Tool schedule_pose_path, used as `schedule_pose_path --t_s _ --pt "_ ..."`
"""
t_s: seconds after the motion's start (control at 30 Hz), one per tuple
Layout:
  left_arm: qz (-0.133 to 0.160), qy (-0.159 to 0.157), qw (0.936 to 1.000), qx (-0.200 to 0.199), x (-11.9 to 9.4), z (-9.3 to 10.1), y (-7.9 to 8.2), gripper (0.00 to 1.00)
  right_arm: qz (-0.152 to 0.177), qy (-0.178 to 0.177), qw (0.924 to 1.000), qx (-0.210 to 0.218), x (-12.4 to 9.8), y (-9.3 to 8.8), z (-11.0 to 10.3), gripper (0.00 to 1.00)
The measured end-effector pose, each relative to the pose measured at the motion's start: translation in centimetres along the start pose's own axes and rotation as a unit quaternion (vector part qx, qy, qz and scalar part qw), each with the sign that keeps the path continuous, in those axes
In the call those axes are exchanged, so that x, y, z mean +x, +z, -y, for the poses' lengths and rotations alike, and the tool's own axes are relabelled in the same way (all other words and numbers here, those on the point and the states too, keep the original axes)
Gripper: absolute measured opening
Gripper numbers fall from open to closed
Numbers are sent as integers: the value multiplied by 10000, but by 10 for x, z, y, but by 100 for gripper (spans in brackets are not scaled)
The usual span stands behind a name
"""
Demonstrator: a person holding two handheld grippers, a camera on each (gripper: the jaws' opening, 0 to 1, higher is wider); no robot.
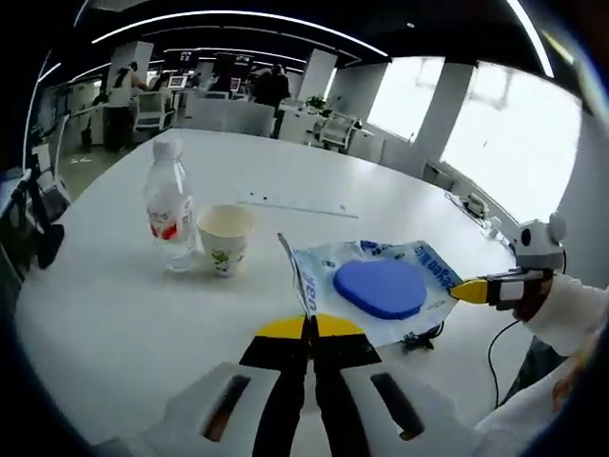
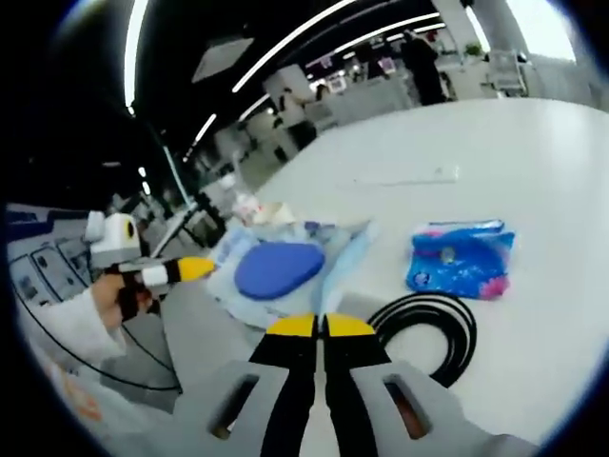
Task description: Arrange the tabletop items into an orderly group along one side of the table until the central work area is clear of visible clutter.
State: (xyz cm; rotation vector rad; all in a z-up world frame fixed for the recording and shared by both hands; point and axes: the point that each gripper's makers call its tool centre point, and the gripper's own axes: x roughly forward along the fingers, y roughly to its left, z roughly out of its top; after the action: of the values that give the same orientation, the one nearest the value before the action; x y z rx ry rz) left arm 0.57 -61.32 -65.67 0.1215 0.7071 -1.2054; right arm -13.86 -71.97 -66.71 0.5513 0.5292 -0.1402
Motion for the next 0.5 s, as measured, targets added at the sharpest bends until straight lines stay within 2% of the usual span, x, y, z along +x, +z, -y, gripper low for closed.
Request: schedule_pose_path --t_s 0.13,0.2,0.27,0.4,0.5 --pt "-109 -50 9998 147 10 -8 5 0 -239 37 9989 -396 10 -1 3 0" --pt "-147 -52 9992 367 16 -10 12 0 -278 22 9988 -414 16 6 5 0" --pt "-186 -47 9984 538 24 -14 20 0 -289 -13 9978 -604 22 15 9 0" --pt "-319 -10 9986 414 43 -21 27 0 -365 -159 9966 -722 36 28 22 0" --pt "-437 37 9974 572 56 -21 28 0 -556 -429 9925 -999 45 31 36 0"
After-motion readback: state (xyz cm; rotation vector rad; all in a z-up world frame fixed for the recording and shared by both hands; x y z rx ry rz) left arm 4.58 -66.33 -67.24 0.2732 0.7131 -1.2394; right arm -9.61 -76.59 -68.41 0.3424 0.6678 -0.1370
